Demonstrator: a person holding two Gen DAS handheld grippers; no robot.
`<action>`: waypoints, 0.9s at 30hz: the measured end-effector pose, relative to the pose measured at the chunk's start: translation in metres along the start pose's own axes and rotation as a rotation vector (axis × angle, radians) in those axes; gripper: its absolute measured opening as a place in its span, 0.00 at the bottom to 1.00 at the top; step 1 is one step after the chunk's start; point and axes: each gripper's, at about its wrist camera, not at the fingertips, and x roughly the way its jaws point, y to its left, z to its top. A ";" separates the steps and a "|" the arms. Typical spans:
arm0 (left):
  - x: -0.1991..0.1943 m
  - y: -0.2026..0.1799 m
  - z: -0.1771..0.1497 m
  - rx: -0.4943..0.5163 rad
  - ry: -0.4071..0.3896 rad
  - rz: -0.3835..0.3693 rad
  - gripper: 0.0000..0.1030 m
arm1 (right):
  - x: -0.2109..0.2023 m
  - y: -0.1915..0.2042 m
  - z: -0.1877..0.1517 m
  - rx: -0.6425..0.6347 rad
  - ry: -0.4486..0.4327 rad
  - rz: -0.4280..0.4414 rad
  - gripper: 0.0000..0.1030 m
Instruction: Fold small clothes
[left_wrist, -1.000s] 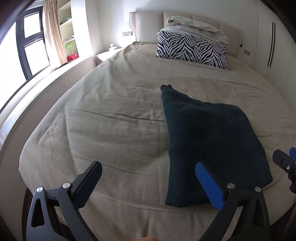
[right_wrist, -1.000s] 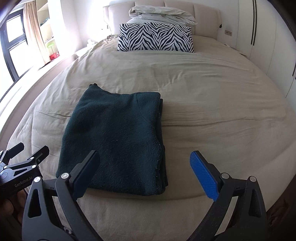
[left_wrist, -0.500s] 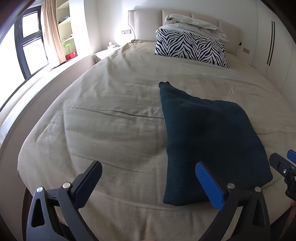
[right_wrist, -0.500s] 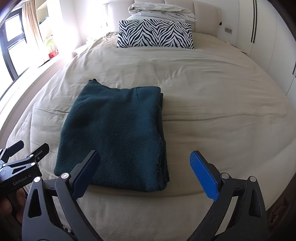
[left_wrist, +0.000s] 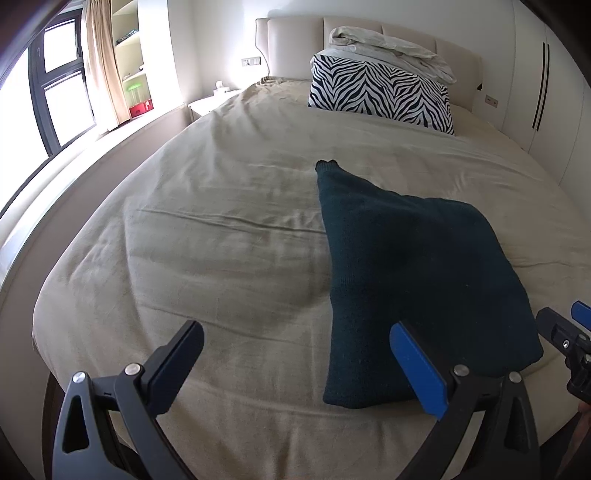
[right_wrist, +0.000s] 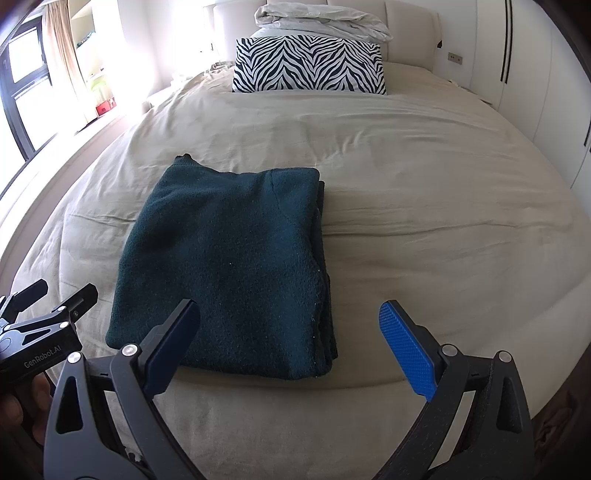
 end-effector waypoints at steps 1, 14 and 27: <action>0.000 -0.001 -0.001 0.000 0.000 0.000 1.00 | 0.000 0.000 0.000 0.000 0.000 0.000 0.96; 0.003 -0.002 -0.002 0.002 0.006 -0.003 1.00 | 0.001 0.000 -0.001 0.003 0.002 0.000 0.96; 0.004 -0.002 -0.003 0.003 0.010 -0.005 1.00 | 0.001 0.001 -0.002 0.003 0.003 0.000 0.96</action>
